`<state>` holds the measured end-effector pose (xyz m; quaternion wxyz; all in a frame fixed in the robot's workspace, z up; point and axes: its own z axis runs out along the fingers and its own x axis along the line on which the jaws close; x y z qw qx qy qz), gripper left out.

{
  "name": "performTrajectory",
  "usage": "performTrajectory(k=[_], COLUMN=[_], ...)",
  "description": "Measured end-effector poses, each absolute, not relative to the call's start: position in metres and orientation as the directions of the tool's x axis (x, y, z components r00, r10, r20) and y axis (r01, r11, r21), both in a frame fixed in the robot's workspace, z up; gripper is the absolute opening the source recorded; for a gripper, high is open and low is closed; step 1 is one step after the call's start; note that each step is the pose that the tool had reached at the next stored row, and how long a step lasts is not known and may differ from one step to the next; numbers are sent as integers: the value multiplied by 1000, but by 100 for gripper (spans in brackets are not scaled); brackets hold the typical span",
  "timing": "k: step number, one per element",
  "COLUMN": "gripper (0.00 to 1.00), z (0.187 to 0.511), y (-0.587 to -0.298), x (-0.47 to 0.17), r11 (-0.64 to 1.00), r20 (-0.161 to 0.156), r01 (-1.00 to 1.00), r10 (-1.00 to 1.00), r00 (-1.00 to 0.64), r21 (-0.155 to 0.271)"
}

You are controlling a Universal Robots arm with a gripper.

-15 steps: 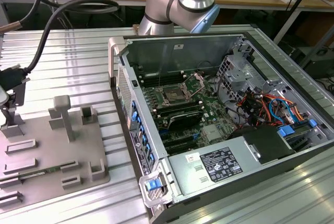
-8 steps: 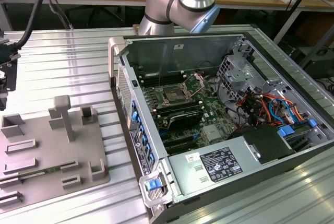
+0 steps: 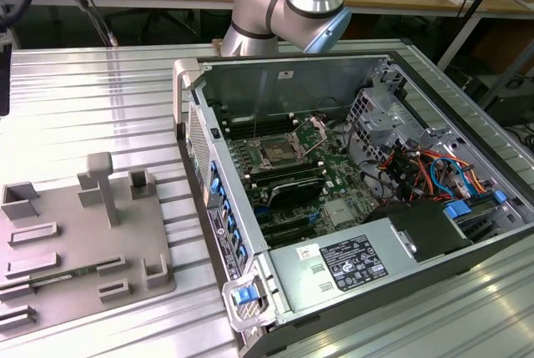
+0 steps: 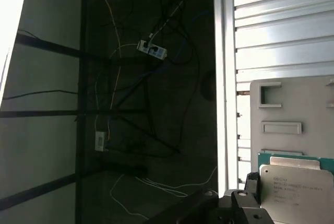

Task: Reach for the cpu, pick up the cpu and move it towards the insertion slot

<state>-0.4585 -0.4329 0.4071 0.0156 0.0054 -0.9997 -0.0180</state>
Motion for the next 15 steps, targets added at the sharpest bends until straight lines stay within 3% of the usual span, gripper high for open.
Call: performTrajectory(k=[15], gripper=[55], z=[409], y=[-433], x=[-439], r11=[999], r20=[31], r01=[-10], r10=[-11], r00=[-999], r21=[35])
